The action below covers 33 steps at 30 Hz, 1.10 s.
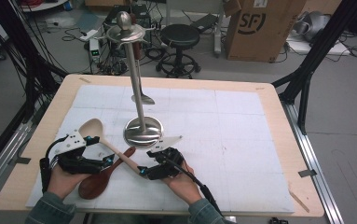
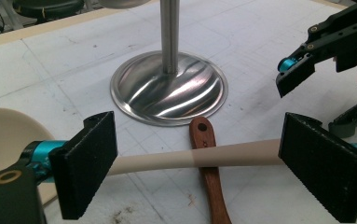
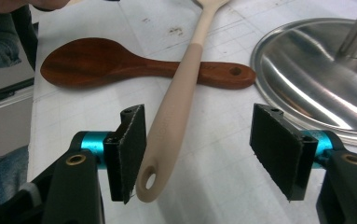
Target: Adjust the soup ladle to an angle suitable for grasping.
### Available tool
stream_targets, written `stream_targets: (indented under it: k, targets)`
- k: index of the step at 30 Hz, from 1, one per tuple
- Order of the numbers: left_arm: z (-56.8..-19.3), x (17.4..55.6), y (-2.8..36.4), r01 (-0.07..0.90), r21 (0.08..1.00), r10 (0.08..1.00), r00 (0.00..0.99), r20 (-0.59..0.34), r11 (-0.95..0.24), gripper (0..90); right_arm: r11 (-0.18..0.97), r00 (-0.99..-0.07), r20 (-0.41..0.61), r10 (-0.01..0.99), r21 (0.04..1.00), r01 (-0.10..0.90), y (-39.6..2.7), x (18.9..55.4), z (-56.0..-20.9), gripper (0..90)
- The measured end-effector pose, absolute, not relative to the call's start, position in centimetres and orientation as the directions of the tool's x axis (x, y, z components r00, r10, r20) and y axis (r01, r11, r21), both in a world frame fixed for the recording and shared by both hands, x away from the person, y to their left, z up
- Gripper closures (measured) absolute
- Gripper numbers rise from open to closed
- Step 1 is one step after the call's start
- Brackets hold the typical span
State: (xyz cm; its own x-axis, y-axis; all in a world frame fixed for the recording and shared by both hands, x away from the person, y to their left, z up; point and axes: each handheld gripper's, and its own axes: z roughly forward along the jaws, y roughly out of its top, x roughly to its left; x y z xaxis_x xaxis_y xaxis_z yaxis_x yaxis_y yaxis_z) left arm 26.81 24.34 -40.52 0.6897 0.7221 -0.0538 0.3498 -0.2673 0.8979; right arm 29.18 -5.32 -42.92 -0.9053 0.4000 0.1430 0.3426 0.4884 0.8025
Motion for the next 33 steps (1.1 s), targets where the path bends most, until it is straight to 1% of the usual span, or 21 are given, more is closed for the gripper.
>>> stream_targets:
  k: [7,12,19,23,27,31,33]
  targets:
    - [-40.5,26.8,24.4,0.348,0.898,0.722,0.69,-0.051,-0.269,12.2,0.494,-0.91,0.124,0.395,0.807,0.324,-5.1,28.7,-43.3,36.8]
    - [-40.5,26.8,24.4,0.347,0.898,0.721,0.691,-0.05,-0.27,12.2,0.502,-0.91,0.143,0.389,0.795,0.34,-4.9,28.4,-43.8,37.1]
    - [-40.5,26.8,24.3,0.349,0.897,0.722,0.69,-0.05,-0.271,12.2,0.526,-0.915,0.141,0.379,0.781,0.338,-4.1,28.3,-44.4,39.0]
    - [-40.5,26.8,24.4,0.35,0.897,0.722,0.69,-0.053,-0.269,12.2,0.543,-0.919,0.133,0.37,0.772,0.33,-3.4,28.3,-44.8,41.6]
    - [-40.5,26.8,24.3,0.349,0.897,0.721,0.691,-0.051,-0.271,12.2,0.562,-0.925,0.115,0.362,0.765,0.315,-2.8,28.2,-45.1,46.1]
    - [-40.5,26.8,24.4,0.349,0.898,0.721,0.69,-0.053,-0.269,12.2,0.581,-0.927,0.1,0.362,0.753,0.308,-2.6,28.2,-45.4,53.8]
    - [-40.5,26.8,24.4,0.349,0.897,0.721,0.692,-0.051,-0.271,12.2,0.583,-0.926,0.11,0.361,0.748,0.316,-2.6,28.2,-45.3,56.6]
